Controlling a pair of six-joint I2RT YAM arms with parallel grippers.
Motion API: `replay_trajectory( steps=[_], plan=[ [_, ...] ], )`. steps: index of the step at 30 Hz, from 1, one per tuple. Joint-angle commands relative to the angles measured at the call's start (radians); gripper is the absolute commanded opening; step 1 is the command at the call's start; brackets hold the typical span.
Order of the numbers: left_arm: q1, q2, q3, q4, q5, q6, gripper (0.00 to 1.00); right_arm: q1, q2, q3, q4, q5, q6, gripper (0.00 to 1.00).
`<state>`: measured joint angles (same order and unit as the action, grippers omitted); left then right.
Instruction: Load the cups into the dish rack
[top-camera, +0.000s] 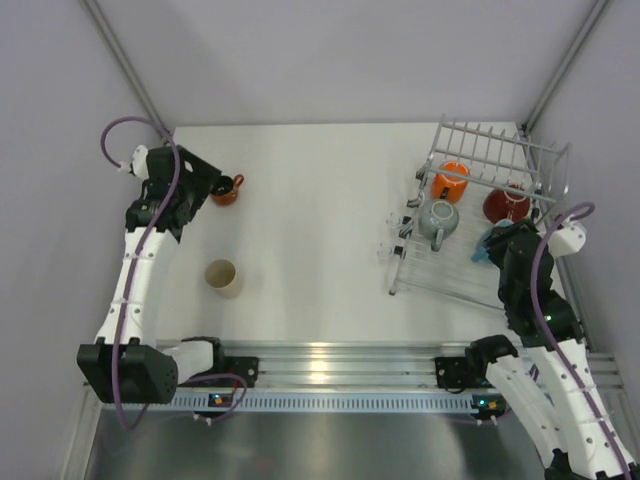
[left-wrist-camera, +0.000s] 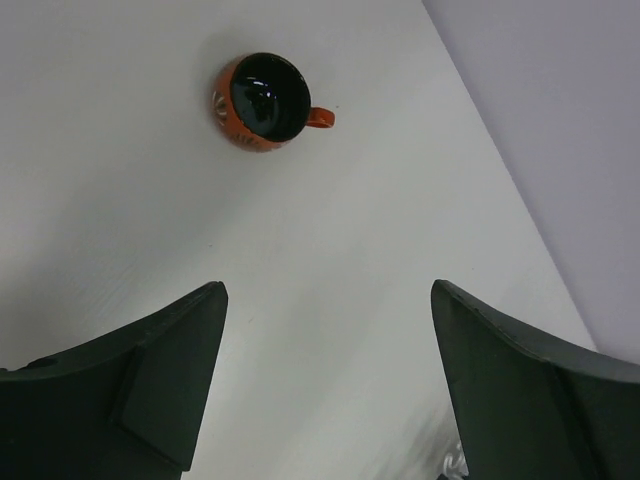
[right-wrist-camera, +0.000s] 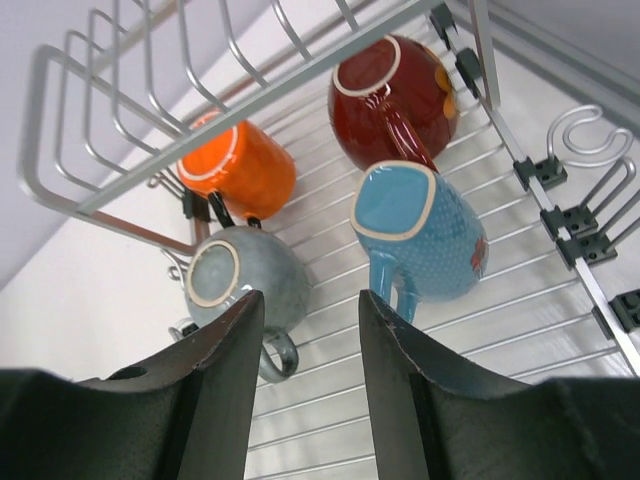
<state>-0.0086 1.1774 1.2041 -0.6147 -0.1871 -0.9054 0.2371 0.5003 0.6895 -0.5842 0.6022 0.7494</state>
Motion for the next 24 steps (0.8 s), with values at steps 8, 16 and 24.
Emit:
replay_trajectory(
  steps=[8,16,24],
  plan=[
    [0.041,0.221,0.054,-0.068,0.075,-0.388,0.84,-0.015,-0.051,0.081,0.003,-0.030,-0.042,0.43],
    [0.081,0.438,0.135,-0.049,0.121,-0.434,0.77,-0.015,-0.060,0.074,0.000,-0.047,-0.041,0.42],
    [0.128,0.554,0.186,-0.023,0.104,-0.478,0.75,-0.016,-0.072,0.071,0.021,-0.047,-0.050,0.42]
  ],
)
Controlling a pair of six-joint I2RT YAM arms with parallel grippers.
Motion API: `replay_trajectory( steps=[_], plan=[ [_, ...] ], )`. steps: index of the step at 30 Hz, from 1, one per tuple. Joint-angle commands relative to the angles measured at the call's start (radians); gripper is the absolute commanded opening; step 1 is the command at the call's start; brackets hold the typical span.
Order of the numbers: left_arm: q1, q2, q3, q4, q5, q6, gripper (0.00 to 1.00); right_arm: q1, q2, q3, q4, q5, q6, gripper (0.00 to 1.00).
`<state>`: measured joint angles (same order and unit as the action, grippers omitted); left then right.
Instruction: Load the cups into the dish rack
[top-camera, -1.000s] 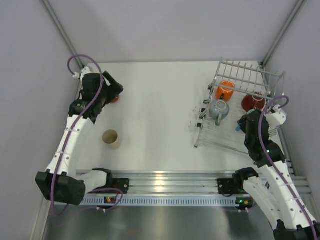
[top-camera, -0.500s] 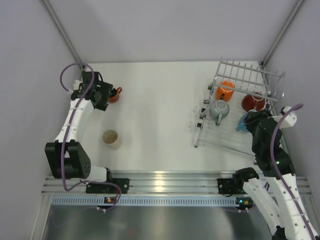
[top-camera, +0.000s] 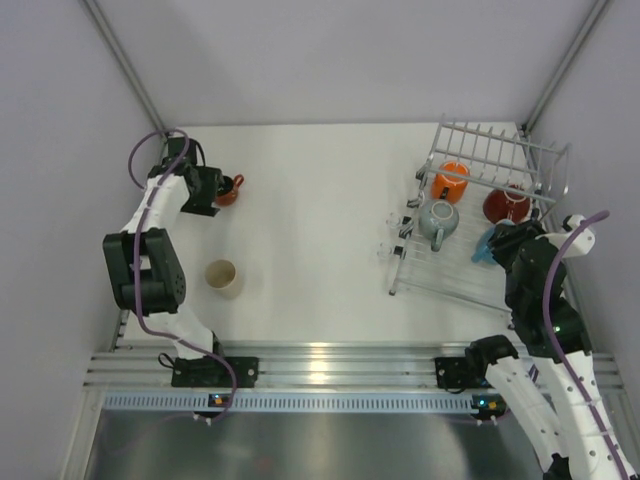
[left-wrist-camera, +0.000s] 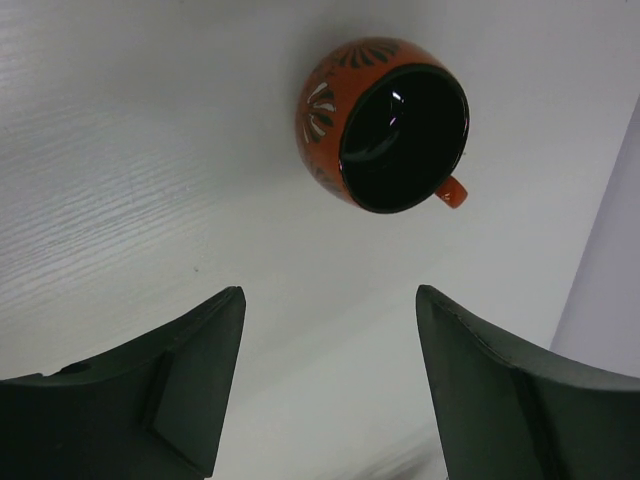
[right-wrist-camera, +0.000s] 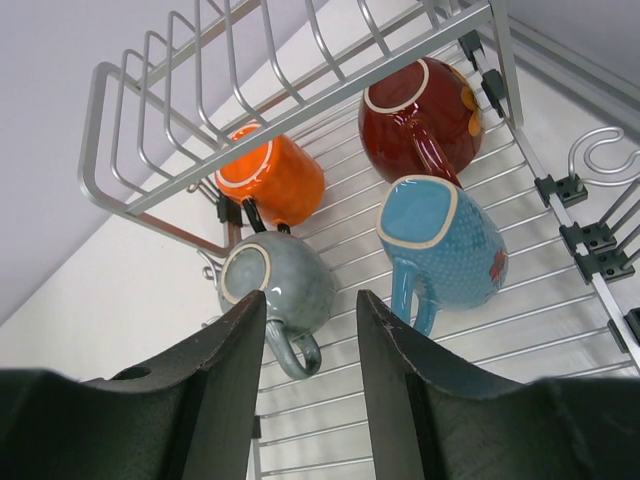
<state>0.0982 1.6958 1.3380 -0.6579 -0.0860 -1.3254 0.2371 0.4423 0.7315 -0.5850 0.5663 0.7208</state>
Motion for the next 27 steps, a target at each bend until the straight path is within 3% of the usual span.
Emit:
replay_trajectory(
  steps=[1,8,19,23,27],
  plan=[
    [0.024,0.054,0.061,0.020,0.014,-0.054,0.74,-0.015,-0.016,0.029,0.022,-0.011,-0.021,0.42],
    [0.029,0.168,0.116,0.020,0.063,-0.044,0.70,-0.016,-0.016,0.017,0.047,-0.006,-0.027,0.42],
    [0.034,0.278,0.153,0.020,0.028,-0.009,0.63,-0.015,-0.001,-0.006,0.070,-0.008,-0.035,0.41],
    [0.043,0.272,0.148,0.021,0.025,0.002,0.53,-0.015,0.004,-0.012,0.082,-0.019,-0.035,0.41],
    [0.047,0.246,0.150,0.020,0.012,0.031,0.34,-0.015,0.013,-0.012,0.088,-0.046,-0.035,0.41]
  ],
)
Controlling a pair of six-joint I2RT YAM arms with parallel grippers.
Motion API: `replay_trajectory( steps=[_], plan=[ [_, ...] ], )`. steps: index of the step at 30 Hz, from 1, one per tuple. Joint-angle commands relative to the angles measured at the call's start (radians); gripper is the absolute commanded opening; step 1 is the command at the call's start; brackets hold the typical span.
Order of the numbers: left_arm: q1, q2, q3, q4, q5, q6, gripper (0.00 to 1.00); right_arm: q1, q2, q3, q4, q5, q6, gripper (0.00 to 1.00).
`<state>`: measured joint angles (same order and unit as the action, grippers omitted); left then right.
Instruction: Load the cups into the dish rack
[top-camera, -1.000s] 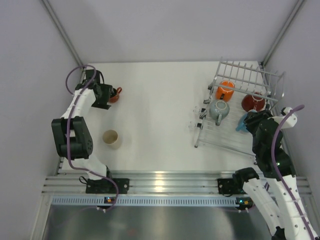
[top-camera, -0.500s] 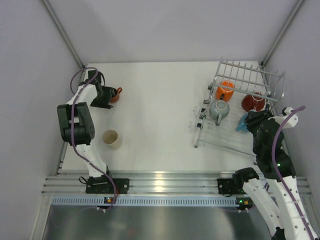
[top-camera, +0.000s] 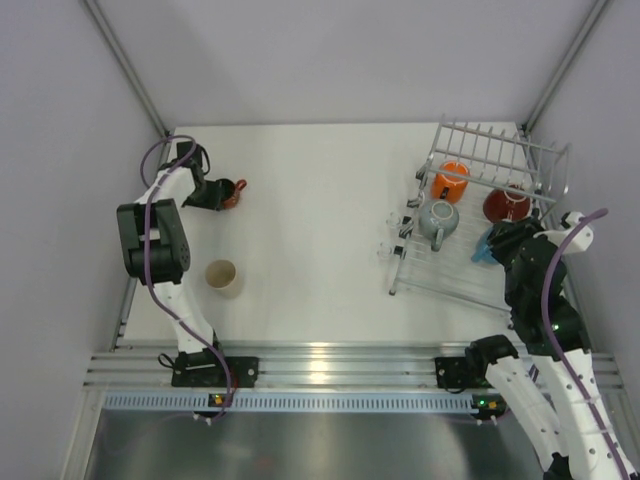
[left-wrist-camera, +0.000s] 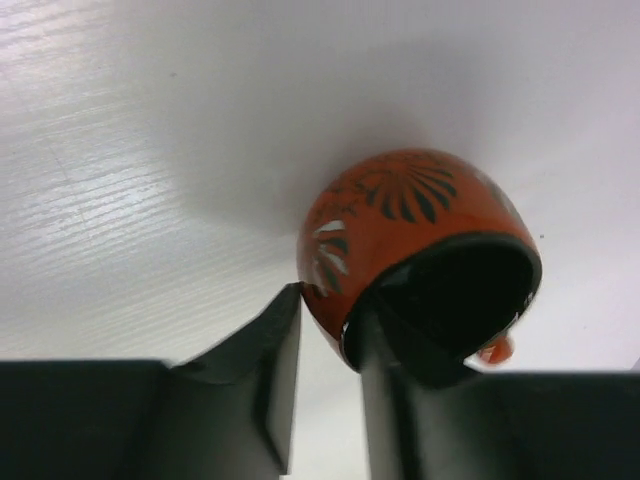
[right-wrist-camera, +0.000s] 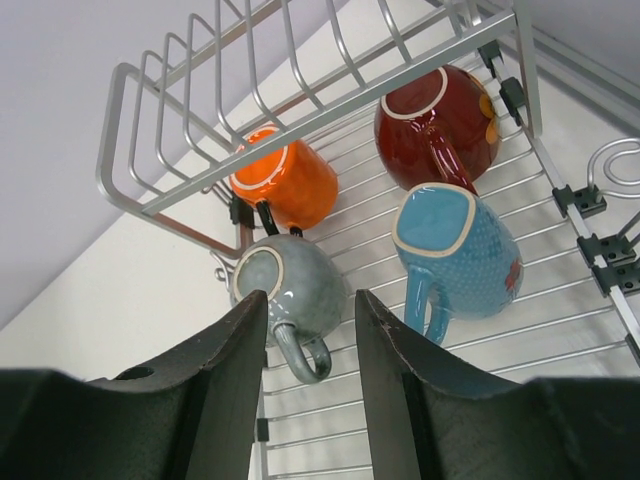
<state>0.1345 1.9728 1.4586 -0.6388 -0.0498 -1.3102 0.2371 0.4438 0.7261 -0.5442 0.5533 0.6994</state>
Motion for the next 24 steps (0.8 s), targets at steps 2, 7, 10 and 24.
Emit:
replay_trajectory(
  steps=[2,7,10,24],
  plan=[
    [0.013,-0.037,0.035,0.002,-0.030,0.034,0.15,-0.018,0.016,-0.001,0.052,-0.059,-0.021,0.41],
    [0.014,-0.080,0.048,0.024,0.019,0.156,0.00,-0.016,0.026,0.018,0.076,-0.189,-0.093,0.42],
    [0.013,-0.155,0.010,0.100,0.045,0.251,0.00,-0.016,0.050,0.030,0.124,-0.404,-0.165,0.44],
    [-0.091,-0.753,-0.533,0.926,0.527,0.549,0.00,0.005,0.302,-0.030,0.447,-1.159,0.055,0.41]
  ],
)
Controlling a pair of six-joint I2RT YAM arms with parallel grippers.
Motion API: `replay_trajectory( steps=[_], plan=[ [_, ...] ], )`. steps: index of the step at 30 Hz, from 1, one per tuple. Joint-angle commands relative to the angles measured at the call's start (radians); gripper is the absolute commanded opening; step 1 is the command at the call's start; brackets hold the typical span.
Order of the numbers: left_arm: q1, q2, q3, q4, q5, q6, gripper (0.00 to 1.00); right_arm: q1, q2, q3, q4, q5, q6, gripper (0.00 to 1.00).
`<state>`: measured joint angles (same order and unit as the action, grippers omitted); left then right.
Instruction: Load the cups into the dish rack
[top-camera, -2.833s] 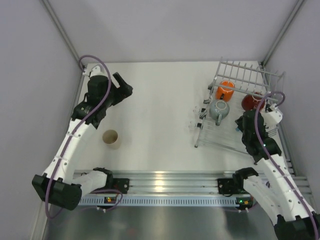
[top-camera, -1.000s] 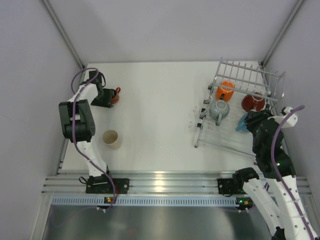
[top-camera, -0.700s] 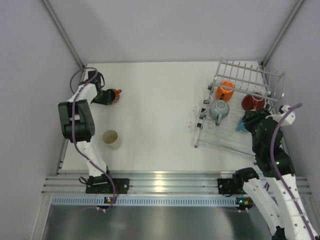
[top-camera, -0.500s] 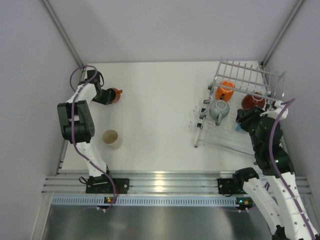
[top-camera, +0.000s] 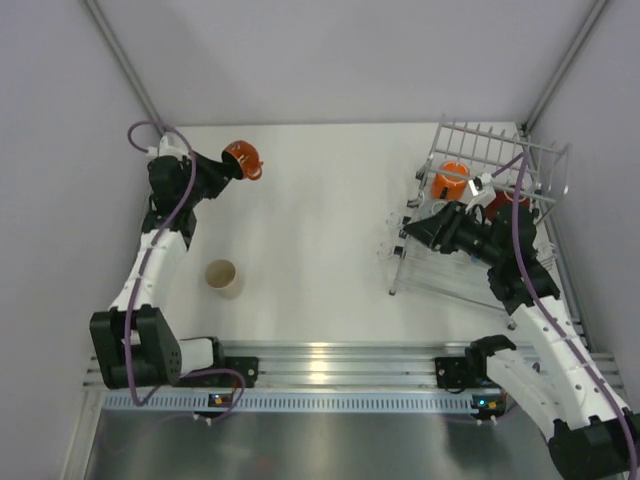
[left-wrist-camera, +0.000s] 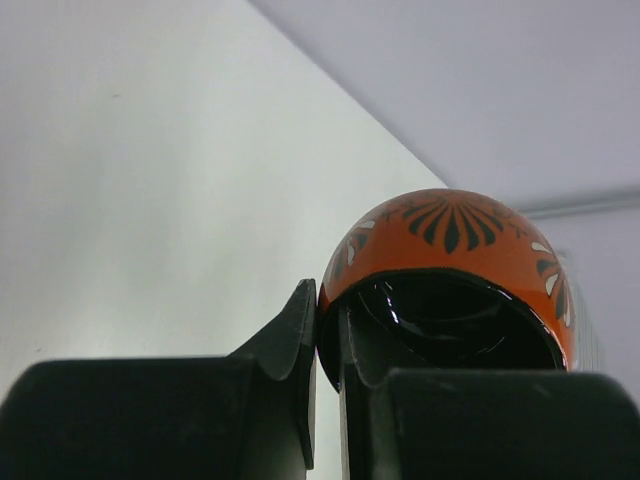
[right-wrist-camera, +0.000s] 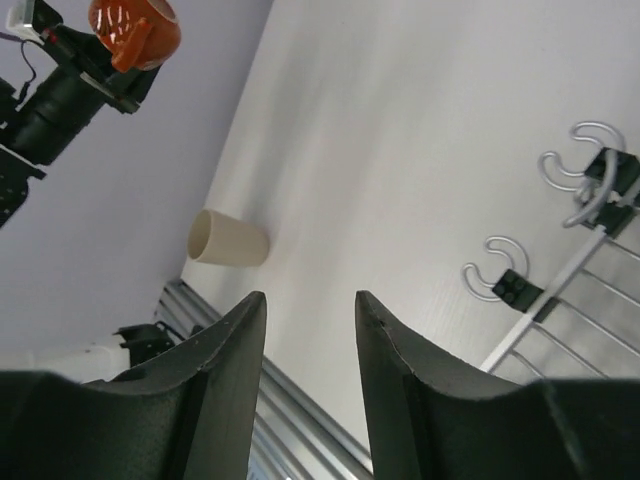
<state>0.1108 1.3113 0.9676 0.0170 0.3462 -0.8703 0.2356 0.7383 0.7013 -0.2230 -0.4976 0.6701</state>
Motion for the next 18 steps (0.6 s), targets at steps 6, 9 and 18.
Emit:
replay_trajectory(
  steps=[6,9,18],
  plan=[
    [-0.282,-0.245,-0.132,0.368,0.135,0.172,0.00,0.114,0.099,0.024,0.303,-0.115,0.201,0.43],
    [-0.348,-0.276,-0.153,0.409,0.151,0.159,0.00,0.218,0.144,0.044,0.365,-0.062,0.221,0.45],
    [-0.416,-0.366,-0.217,0.491,0.125,0.139,0.00,0.450,0.283,0.098,0.637,0.017,0.344,0.46]
  ],
)
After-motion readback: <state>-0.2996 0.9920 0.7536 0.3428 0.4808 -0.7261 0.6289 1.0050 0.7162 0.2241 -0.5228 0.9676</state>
